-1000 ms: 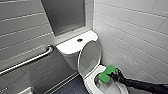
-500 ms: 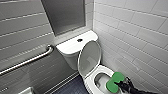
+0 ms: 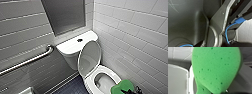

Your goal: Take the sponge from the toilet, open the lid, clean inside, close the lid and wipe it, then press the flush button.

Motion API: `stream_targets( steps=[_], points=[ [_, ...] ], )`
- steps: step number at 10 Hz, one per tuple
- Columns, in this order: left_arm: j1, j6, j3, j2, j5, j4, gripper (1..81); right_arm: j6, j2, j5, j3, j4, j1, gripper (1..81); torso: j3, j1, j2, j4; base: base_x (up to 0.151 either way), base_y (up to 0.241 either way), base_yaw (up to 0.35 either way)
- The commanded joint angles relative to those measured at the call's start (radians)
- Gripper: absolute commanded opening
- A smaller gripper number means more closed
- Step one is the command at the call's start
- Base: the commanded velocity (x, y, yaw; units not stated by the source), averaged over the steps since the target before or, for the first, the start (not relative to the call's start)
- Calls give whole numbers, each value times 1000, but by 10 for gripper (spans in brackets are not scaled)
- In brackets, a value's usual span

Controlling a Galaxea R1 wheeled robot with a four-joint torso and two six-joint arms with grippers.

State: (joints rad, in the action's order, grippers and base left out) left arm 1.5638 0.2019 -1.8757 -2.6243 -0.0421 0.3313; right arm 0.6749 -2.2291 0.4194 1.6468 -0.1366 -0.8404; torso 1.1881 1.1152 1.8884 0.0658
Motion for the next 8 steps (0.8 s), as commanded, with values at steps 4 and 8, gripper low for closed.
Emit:
stream_targets(
  steps=[4, 8],
  points=[
    [23, -13, 33, 3, 67, 20, 811, 0, 110, 82, -134, 11, -163, 10, 0, 0, 0, 0, 0, 0, 0],
    [23, -21, 33, -4, 67, 29, 811, -46, 151, 111, -255, 20, -277, 10, 0, 0, 1, 0, 0, 0, 0]
  ],
)
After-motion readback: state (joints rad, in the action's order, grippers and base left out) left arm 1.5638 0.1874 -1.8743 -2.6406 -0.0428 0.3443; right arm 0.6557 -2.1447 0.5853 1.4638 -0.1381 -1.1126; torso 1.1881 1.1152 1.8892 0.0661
